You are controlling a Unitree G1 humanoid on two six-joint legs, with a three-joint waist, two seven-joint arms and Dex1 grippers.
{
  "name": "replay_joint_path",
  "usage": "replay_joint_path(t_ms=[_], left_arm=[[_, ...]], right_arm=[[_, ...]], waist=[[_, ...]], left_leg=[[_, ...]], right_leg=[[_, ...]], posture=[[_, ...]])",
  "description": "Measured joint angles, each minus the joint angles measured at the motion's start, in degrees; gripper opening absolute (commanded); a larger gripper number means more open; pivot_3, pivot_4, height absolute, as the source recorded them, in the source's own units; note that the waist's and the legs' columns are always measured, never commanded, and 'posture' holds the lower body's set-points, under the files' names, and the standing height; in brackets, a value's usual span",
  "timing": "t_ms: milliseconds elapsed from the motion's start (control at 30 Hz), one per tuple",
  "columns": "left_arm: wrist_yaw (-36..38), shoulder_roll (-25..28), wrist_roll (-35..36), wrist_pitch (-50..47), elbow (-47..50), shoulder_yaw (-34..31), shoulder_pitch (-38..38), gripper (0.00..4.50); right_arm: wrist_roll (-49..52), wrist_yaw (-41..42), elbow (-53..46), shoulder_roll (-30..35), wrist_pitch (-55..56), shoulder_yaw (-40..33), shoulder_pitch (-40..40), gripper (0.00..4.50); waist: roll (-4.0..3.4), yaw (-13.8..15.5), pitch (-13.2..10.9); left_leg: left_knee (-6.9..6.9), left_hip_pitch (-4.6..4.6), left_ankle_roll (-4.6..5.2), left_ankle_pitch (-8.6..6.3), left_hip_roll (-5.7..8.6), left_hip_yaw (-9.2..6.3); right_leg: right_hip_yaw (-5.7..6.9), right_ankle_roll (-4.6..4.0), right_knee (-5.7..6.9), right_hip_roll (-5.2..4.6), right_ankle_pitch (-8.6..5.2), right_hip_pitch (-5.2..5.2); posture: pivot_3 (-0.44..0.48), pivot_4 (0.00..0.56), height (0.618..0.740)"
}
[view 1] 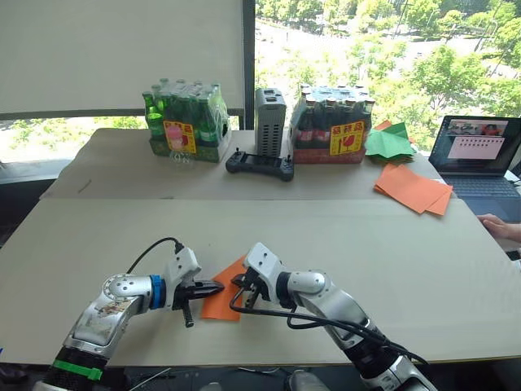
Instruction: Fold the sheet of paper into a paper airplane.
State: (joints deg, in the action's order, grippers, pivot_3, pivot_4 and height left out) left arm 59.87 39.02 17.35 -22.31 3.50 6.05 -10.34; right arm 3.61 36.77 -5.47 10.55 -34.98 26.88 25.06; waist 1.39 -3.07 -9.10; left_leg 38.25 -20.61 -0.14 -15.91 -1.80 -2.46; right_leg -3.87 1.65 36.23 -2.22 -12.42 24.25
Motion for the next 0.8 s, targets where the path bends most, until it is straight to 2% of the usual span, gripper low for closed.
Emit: replay_joint_path(t_ms=[433, 800], left_arm=[[-0.8, 0.0, -0.1, 0.8, 0.1, 0.8, 0.4, 0.01], [-0.9, 0.5, -0.2, 0.8, 1.1, 0.8, 1.0, 0.01]], right_arm=[[-0.7, 2.6, 9.0, 0.5, 6.6, -0.8, 3.3, 0.00], [-0.5, 2.6, 18.8, -0.8, 13.1, -4.9, 6.7, 0.00]], waist=[[-0.01, 0.4, 0.0], [-0.05, 0.4, 0.0]], left_leg=[[-0.01, 0.23, 0.00, 0.00, -0.02, 0.03], [-0.01, 0.31, 0.00, 0.00, -0.02, 0.05]], right_leg=[[-0.01, 0.00, 0.02, 0.01, -0.01, -0.17], [-0.04, 0.00, 0.04, 0.01, 0.00, -0.23]], posture=[[0.000, 0.150, 0.733], [0.000, 0.150, 0.733]])
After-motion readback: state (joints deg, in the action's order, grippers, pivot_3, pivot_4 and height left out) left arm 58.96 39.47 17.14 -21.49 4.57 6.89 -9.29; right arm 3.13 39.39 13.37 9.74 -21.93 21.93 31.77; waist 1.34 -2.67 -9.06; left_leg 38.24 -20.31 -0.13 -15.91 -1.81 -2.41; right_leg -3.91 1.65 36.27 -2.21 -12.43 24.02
